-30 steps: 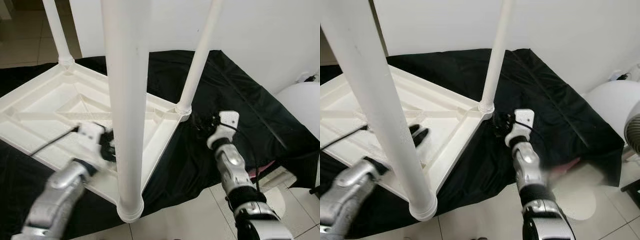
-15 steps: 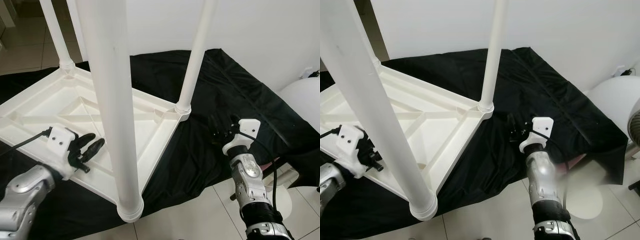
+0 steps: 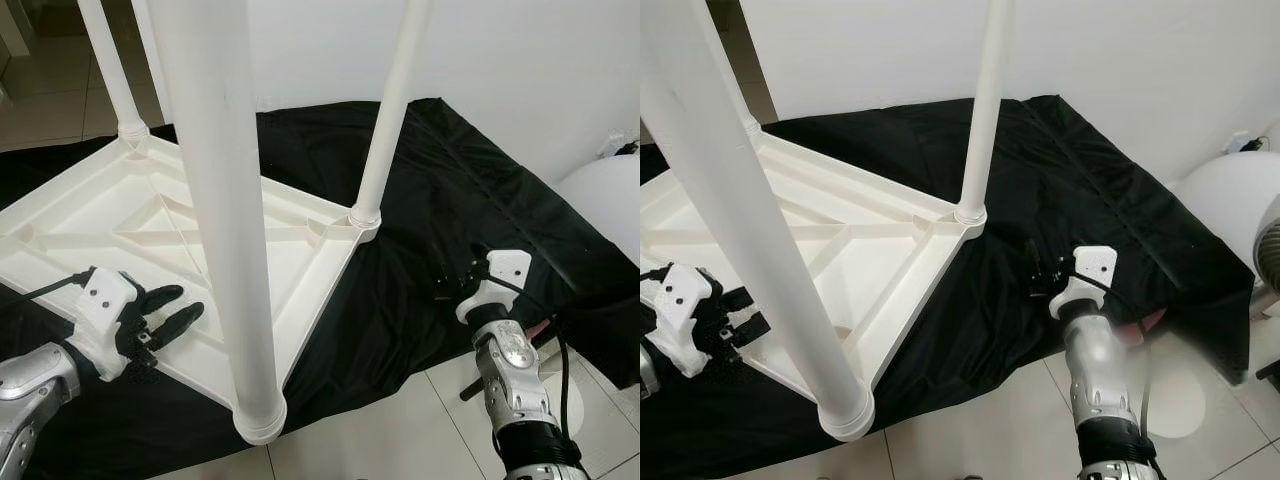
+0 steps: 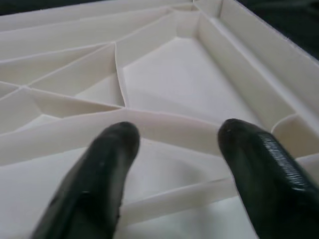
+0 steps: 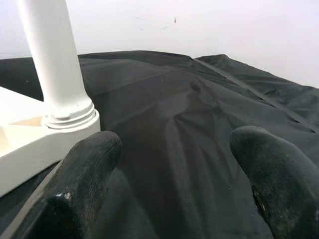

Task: Building children table

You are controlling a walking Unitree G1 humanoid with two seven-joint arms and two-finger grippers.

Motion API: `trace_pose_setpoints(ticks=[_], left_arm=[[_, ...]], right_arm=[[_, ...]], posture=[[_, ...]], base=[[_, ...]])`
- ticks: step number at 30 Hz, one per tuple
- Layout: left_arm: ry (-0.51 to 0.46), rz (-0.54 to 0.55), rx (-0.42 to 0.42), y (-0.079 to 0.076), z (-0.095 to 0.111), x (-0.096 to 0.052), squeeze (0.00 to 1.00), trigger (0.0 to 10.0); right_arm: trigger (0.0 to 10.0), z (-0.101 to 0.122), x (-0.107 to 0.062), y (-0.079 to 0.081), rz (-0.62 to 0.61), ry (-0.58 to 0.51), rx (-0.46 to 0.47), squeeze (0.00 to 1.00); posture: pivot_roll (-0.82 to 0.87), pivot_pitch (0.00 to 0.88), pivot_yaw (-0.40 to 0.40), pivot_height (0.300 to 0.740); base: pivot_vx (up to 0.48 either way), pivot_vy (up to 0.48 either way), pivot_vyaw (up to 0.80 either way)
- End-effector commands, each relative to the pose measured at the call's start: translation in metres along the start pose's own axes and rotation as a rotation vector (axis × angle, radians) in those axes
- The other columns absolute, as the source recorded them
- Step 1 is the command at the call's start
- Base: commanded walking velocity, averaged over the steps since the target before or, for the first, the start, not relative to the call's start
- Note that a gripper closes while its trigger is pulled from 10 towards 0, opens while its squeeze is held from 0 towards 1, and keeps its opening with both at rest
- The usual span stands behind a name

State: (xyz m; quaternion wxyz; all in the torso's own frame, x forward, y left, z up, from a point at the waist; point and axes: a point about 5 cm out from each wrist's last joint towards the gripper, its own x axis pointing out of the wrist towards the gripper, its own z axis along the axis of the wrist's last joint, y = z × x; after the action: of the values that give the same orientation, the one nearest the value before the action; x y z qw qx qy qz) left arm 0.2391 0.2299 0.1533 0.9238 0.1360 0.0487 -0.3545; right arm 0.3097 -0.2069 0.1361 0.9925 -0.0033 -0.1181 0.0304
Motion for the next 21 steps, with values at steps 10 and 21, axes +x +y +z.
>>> trace_pose_setpoints(ticks=[10, 21], left_arm=[[0.128, -0.247, 0.155, -0.005, -0.013, 0.000, 0.00, 10.0], [0.096, -0.290, 0.118, 0.009, 0.002, -0.012, 0.00, 10.0]], right_arm=[[10.0, 0.000, -0.001, -0.002, 0.005, 0.021, -0.021, 0.00], [10.0, -0.002, -0.006, -0.009, -0.013, 0.032, -0.032, 0.00]], posture=[[0.03, 0.064, -0.013, 0.740], [0.02, 0.041, -0.012, 0.740]], base=[[0.000, 0.000, 0.00], [0.000, 0.000, 0.00]])
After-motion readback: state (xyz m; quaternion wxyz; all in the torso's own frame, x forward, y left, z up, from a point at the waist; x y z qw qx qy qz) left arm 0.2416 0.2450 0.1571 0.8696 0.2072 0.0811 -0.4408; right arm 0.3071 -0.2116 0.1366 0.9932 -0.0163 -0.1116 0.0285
